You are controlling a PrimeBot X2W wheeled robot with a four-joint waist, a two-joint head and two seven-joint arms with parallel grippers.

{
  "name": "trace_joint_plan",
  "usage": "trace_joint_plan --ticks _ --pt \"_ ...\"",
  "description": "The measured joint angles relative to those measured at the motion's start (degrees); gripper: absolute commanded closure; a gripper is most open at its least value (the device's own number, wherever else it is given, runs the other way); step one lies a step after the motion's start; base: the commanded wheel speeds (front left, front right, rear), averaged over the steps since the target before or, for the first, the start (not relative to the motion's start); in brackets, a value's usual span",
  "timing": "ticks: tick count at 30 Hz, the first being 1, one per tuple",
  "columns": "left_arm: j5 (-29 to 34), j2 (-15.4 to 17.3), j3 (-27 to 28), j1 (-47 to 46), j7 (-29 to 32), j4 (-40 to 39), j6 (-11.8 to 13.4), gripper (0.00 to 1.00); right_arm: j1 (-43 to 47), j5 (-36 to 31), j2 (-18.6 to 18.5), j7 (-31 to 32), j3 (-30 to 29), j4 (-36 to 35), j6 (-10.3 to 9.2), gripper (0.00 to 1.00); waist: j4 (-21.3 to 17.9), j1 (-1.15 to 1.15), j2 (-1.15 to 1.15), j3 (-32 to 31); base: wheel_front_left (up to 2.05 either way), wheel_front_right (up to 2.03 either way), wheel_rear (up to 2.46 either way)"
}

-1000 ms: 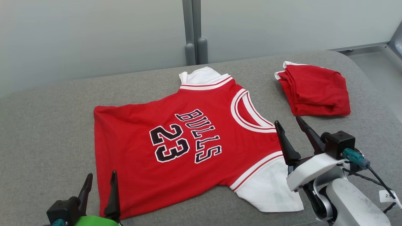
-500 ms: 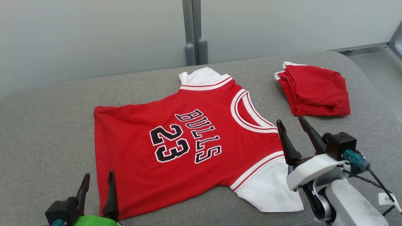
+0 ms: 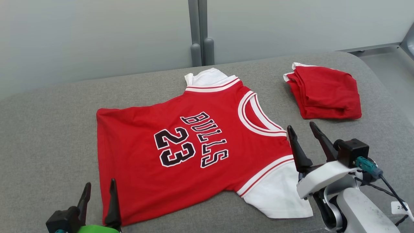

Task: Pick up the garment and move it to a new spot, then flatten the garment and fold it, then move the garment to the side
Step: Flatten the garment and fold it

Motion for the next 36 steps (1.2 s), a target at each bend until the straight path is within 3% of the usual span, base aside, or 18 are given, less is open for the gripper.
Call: trace_joint_plan --ticks 18,28,36 --pt "-9.4 -2.1 1.5 6.5 4.5 5.0 0.1 0.0 3.3 0.0 -0.4 0.0 -1.0 2.1 1.0 0.0 1.0 0.0 0.0 2.6 0.0 0.0 0.0" --pt "-17.3 -3.1 3.2 6.3 6.7 7.2 -2.0 0.0 2.9 -0.5 -0.3 0.0 -1.5 2.1 2.02 0.0 0.7 0.0 0.0 4.3 0.0 0.0 0.0" --pt "-19.4 -3.5 3.5 4.3 7.0 8.9 -2.8 0.0 2.7 -0.9 -0.3 0.0 -1.8 2.3 2.53 0.0 -0.5 0.0 0.0 5.1 0.0 0.0 0.0"
